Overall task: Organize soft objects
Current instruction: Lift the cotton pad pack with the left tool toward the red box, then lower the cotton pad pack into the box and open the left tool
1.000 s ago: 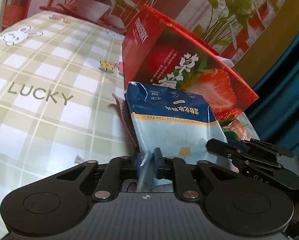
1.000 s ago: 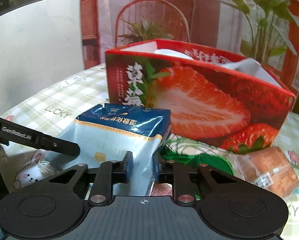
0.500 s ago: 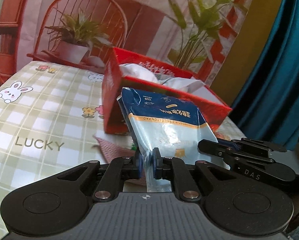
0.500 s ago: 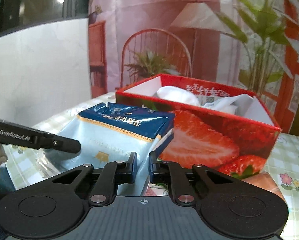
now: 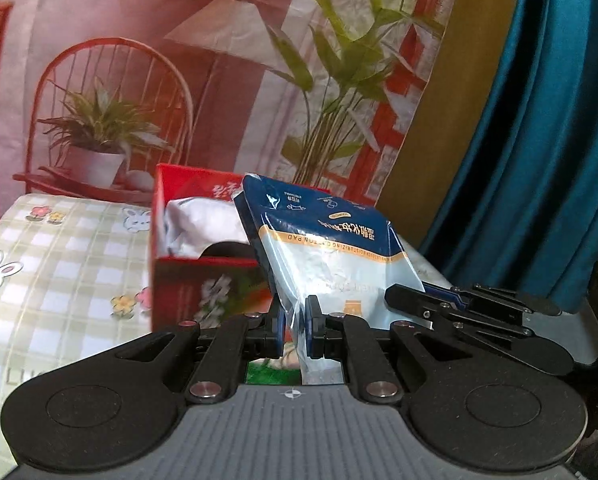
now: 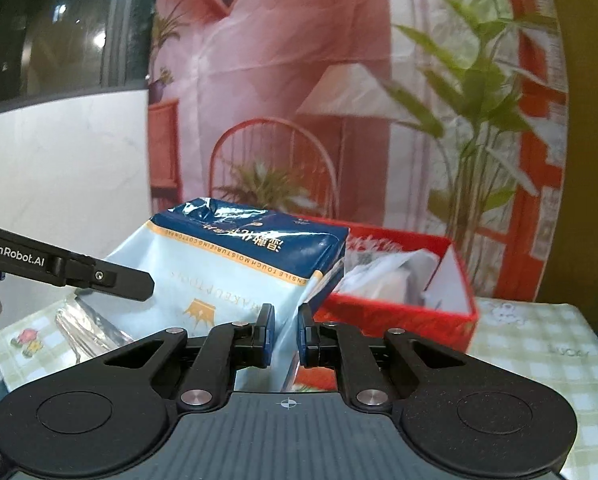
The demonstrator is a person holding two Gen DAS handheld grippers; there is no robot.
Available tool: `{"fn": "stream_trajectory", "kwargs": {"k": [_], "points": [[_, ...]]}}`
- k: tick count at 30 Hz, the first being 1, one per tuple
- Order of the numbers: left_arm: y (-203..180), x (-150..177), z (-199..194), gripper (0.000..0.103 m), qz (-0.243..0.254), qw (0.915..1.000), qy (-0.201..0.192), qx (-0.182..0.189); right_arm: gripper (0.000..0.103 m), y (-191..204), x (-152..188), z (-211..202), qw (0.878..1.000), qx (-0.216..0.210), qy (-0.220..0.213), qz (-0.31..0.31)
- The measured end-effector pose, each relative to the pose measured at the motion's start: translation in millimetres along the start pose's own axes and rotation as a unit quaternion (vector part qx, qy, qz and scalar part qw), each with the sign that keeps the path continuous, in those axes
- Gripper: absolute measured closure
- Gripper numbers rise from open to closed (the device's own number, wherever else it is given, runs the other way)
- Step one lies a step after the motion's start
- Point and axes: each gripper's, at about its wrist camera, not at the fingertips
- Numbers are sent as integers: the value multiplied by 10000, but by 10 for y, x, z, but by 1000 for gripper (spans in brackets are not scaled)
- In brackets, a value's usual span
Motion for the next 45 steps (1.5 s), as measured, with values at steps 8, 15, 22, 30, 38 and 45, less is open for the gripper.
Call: {"fn": "stream_trajectory", "kwargs": {"k": [8, 15, 22, 30, 38, 45], "points": [[-21, -355, 385, 92, 75, 9999, 120, -35, 92, -369, -369, 229, 9999, 85, -84, 31], [114, -721, 846, 92, 20, 9996, 234, -170, 92, -584, -589, 695, 9998, 190, -42, -97], [300, -828, 1406, 92, -21, 9973, 574, -468, 92, -762, -658, 1302, 9992, 290, 291, 1], [707, -805, 1996, 92, -419, 9876, 1445, -450, 93, -1015, -568, 1987, 9900, 303, 1286, 497], [888, -744, 2287, 92, -435, 9749, 2154, -356, 95, -980, -472, 2420, 9732, 183, 2267, 332], [847, -700, 2281, 92, -137, 9756, 2165, -339, 95, -944, -459, 2527, 9604, 179, 2764, 288]]}}
Point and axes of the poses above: each gripper's, at about its wrist camera, not at the fingertips, and z roughly the way its jaws point, y to its left, x to its underside, and after that the axes turned 4 degrees about x, right-handed
